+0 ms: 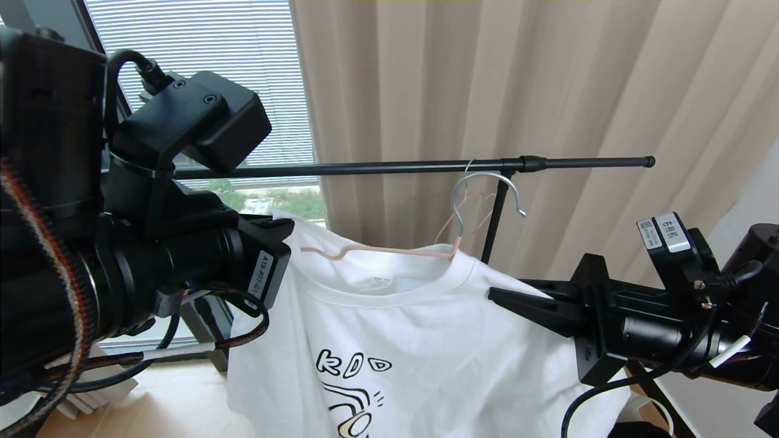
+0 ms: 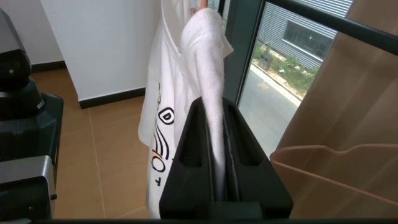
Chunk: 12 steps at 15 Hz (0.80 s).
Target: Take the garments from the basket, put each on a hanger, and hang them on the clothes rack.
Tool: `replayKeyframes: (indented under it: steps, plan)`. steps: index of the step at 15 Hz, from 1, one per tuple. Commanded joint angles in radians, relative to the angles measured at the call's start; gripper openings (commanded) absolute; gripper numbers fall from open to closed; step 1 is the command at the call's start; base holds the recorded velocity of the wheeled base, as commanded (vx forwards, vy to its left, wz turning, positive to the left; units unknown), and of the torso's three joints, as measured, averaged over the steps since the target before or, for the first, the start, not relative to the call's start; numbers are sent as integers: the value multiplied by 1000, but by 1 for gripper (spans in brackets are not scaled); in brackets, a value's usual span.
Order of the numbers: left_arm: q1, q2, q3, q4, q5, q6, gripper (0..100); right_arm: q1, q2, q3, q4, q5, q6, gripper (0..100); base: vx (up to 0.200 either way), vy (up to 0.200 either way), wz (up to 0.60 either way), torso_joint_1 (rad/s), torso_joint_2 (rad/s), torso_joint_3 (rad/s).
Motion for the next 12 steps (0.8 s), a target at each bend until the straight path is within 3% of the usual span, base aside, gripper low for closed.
replayKeyframes:
  steps: [1, 2, 5, 10, 12]
  plan:
    - [-21, 27, -30, 0, -3, 1, 0, 23, 6, 3, -1, -1, -1, 0, 0, 0, 0, 0, 0, 0]
    - [-27, 31, -36, 0, -8, 6, 0, 24, 8, 3, 1, -1, -1, 0, 0, 0, 0, 0, 0, 0]
    - [-27, 27, -36, -2, -135, -2, 0, 66, 17, 0, 4, -1, 13, 0, 0, 0, 0, 0, 0, 0]
    - [-26, 31, -24, -26, -227, -19, 0, 96, 60, -14, -4, -9, 35, 0, 0, 0, 0, 0, 0, 0]
    - [-27, 31, -10, -28, -264, -57, 0, 99, 65, -23, -4, -9, 58, 0, 0, 0, 0, 0, 0, 0]
